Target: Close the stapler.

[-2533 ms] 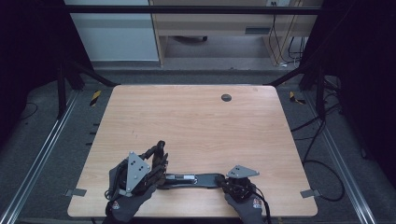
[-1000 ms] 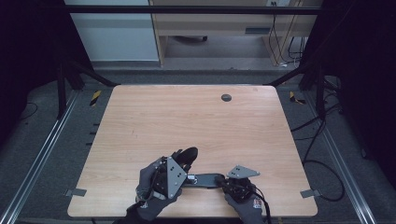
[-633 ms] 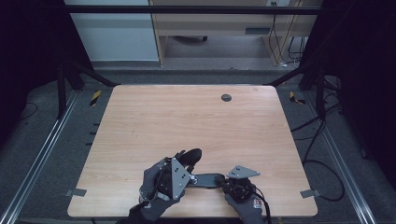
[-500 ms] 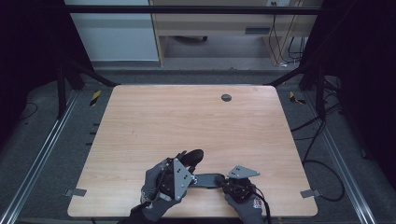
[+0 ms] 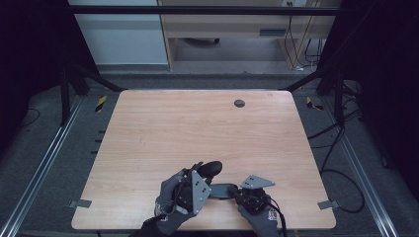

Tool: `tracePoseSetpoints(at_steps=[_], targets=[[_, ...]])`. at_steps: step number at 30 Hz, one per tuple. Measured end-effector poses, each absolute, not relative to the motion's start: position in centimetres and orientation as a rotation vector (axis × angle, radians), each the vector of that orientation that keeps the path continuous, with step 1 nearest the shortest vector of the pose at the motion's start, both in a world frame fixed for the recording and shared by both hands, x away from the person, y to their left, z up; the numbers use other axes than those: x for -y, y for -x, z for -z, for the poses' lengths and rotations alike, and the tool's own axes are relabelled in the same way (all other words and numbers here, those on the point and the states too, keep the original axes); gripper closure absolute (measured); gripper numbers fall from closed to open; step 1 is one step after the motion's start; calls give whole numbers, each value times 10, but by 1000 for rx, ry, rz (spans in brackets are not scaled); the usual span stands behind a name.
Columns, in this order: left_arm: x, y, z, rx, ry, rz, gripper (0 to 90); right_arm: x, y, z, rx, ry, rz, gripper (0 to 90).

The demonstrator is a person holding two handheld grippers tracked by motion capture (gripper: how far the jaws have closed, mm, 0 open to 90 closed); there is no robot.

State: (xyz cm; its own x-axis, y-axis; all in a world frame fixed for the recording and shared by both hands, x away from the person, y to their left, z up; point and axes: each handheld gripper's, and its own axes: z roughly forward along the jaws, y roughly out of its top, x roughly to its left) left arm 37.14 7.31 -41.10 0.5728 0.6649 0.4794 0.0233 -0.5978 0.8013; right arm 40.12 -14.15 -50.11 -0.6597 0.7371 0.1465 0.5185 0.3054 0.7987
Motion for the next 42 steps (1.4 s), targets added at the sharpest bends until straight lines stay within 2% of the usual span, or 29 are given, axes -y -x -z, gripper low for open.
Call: tracePoseSetpoints(at_steps=[42], targets=[[-49, -372, 438, -436, -2109, -1074, 481, 143, -401, 502, -2321, -1148, -1289, 900]])
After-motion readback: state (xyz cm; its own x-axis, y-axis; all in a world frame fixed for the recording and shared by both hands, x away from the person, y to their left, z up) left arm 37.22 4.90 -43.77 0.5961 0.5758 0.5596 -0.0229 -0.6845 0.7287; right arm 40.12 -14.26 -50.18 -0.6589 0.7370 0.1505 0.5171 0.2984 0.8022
